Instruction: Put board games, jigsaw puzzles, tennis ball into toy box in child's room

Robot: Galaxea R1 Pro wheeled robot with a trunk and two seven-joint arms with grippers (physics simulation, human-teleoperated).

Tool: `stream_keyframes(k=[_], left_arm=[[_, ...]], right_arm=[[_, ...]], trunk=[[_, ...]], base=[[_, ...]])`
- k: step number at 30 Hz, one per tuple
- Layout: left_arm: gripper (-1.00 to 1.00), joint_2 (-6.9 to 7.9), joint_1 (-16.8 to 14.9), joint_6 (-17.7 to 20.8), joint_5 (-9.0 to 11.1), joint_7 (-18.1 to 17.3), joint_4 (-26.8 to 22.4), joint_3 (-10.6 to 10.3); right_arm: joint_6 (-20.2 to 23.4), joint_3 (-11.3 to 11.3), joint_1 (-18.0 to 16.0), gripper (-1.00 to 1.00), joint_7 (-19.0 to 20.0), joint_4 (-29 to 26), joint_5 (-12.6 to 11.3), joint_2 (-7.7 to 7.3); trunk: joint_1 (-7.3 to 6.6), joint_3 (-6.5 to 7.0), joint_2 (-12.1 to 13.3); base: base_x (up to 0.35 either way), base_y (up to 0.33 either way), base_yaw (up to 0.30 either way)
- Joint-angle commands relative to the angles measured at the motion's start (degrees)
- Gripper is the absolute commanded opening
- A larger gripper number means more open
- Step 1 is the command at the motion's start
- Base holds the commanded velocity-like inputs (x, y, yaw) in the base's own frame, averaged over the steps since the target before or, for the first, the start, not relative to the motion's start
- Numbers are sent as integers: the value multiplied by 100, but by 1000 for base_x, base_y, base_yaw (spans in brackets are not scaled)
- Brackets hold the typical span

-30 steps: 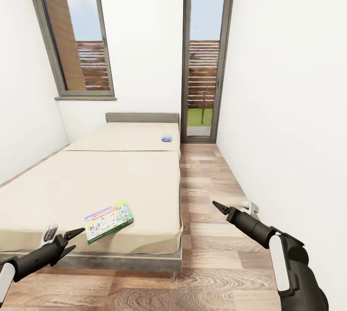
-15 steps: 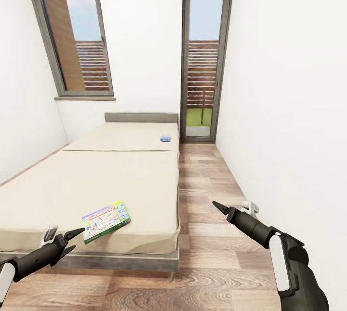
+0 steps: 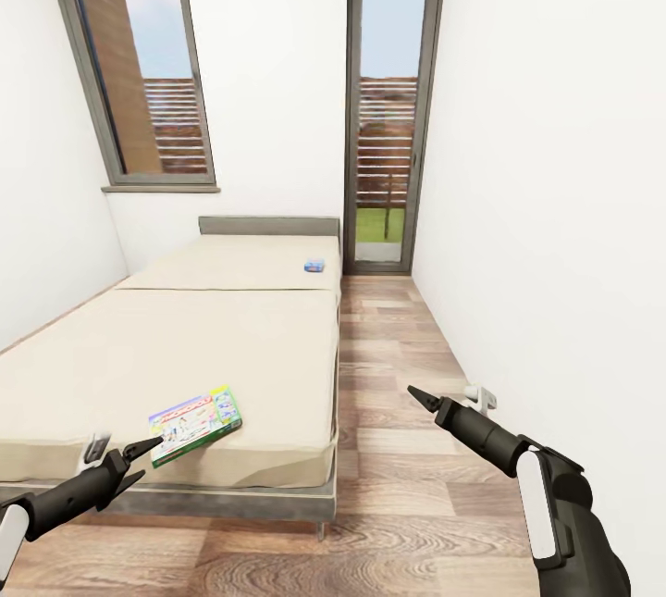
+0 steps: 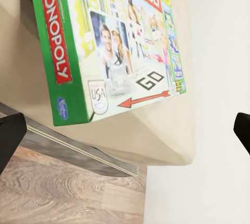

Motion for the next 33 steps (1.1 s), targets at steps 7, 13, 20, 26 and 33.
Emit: stream_keyframes(k=[7, 13, 20, 26, 33], left_arm=[[100, -1, -5, 25, -8, -5, 2, 5], [100, -1, -5, 20, -10, -9, 2, 6], [100, -1, -5, 14, -10, -10, 2, 11], [100, -1, -5, 15, -3, -11, 2, 23], [100, -1, -5, 27, 4, -11, 2, 21]], right_arm=[[35, -16, -6, 100, 20, -2, -7, 6], [35, -16, -6, 100, 20, -2, -7, 6], [35, -16, -6, 100, 20, -2, -7, 6], [35, -16, -6, 100, 20, -2, -7, 6], [35, -16, -6, 100, 20, -2, -7, 6]], trunk=[[-1, -6, -3], [-1, -6, -3], [-1, -6, -3], [-1, -6, -3], [87, -78, -163]], base=[[66, -1, 0], [81, 0, 0], [11, 0, 0], [1, 0, 0], [0, 0, 0]])
